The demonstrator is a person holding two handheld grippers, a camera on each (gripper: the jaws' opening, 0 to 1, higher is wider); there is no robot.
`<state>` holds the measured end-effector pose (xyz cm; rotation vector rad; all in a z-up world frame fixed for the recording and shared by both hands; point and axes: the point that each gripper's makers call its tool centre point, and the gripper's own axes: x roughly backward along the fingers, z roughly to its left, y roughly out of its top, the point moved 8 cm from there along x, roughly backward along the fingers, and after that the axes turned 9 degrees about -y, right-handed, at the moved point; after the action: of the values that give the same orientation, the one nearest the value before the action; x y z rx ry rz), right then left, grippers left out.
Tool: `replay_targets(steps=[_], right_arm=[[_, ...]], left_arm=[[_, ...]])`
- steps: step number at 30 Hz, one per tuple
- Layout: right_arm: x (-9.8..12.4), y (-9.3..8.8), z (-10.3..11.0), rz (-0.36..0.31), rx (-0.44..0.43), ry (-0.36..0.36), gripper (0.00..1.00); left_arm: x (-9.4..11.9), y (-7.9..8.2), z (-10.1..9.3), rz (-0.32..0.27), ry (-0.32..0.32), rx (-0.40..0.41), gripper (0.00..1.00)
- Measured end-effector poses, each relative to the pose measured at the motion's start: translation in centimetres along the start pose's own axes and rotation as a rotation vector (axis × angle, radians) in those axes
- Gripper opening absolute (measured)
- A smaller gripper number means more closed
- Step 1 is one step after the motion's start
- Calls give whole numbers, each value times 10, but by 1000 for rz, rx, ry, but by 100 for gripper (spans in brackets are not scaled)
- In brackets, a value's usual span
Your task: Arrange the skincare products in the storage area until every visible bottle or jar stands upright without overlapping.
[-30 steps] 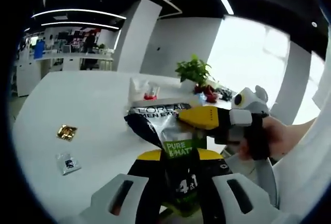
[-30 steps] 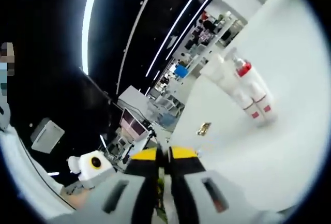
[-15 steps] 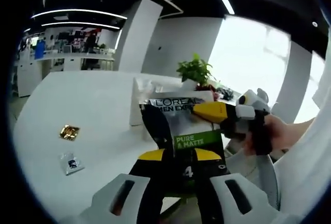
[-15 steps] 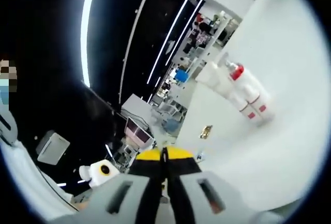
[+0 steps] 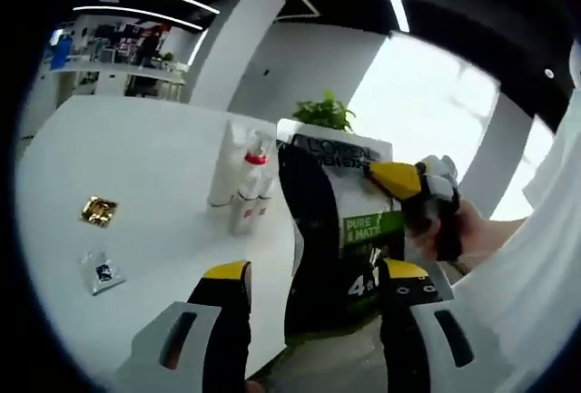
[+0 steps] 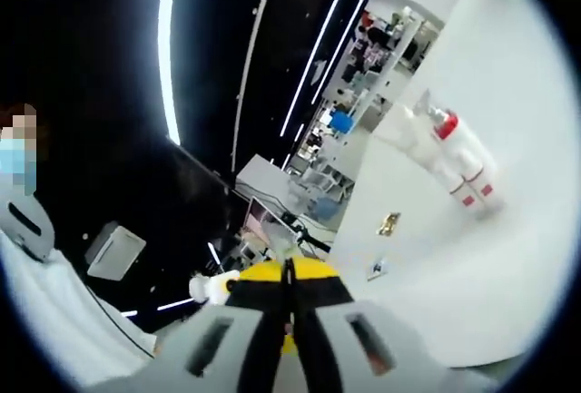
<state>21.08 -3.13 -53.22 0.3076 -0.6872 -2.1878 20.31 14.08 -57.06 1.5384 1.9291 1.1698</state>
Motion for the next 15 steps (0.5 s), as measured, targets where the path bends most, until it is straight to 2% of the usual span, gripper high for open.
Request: replay_targets(steps=[3, 4, 7, 10, 12, 15], right_arm=[[1, 1, 6, -1, -8, 40, 1], [1, 1, 7, -2, -6, 44, 1], [0, 3, 7, -10, -12, 48, 1], [1, 7, 1, -44, -42, 33, 1], [2, 12, -4, -71, -61, 16, 1], [3, 17, -8, -85, -68, 5, 1]], left_arm=[[-1, 3, -3, -62, -44, 40, 51], [-1, 5, -7, -97, -68, 55, 48], [2, 9, -11, -154, -120, 91, 33], [6, 9, -10, -152, -114, 92, 26], [9, 9, -12, -150, -130, 99, 16], [13, 11, -20, -184, -199, 147, 6]])
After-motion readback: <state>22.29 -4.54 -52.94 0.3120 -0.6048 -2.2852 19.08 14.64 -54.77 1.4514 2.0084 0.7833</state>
